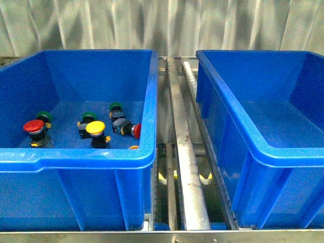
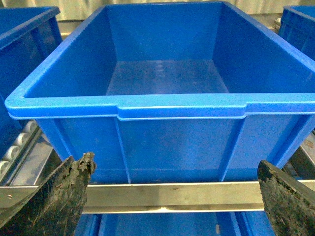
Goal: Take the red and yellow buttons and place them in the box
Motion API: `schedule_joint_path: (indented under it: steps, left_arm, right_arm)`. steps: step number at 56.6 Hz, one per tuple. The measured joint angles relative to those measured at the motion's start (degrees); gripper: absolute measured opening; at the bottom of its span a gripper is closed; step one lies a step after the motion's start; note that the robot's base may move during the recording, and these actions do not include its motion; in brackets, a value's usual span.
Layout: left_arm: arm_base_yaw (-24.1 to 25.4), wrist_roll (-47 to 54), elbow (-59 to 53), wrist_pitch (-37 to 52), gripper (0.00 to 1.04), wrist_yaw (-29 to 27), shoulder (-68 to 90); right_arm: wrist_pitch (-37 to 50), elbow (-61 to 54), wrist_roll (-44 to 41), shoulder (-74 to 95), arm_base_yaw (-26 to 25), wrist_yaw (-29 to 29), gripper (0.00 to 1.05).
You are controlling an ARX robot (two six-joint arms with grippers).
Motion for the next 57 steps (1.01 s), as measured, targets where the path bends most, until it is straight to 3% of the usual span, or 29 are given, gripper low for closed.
schedule_joint_path:
  steps: [9, 21, 40, 57]
  left_arm:
    - [-1.3, -0.7, 9.1, 0.6, 0.97, -1.8, 19.2]
    - [-7.6, 0.1, 22.2, -4.0, 0.97, -6.6, 37.3]
    - [-15.0, 4.6, 40.5, -14.7, 0.97, -18.2, 55.2]
    - [-17.2, 8.2, 53.0, -21.7, 0.97, -22.8, 64.2]
  right_arm:
    - [0.0, 0.0, 0.0, 0.0, 0.0, 0.0, 0.99]
    - [0.0, 0.0, 0.0, 0.0, 0.0, 0.0, 0.99]
    - [0.0, 0.0, 0.0, 0.0, 0.0, 0.0, 0.99]
    - [0.0, 0.0, 0.0, 0.0, 0.0, 0.0, 0.99]
